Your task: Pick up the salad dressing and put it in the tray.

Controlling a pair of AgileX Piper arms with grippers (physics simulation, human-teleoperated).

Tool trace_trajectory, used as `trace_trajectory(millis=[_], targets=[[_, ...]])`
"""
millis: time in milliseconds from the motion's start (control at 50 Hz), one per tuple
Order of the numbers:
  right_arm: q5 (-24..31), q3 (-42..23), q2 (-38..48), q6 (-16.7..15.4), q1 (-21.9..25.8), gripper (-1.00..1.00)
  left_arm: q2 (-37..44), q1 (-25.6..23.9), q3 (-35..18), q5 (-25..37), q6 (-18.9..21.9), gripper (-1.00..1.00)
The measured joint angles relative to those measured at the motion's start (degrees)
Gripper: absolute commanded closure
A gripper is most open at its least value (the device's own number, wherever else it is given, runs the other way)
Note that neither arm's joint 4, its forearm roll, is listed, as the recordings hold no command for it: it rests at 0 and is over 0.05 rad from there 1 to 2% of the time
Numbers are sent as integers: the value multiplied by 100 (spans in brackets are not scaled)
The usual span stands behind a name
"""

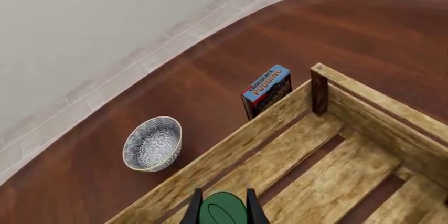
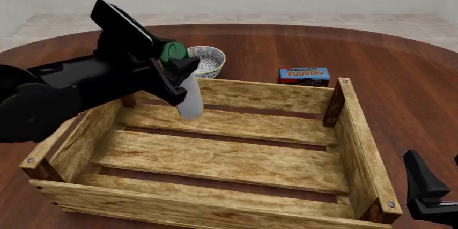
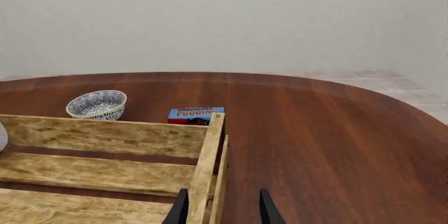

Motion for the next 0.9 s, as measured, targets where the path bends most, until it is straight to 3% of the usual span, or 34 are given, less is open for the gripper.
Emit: trace_trajectory(millis=[900], targets=[[28,-1,-48,56,-59,-100,556,25,55,40,-384,100]])
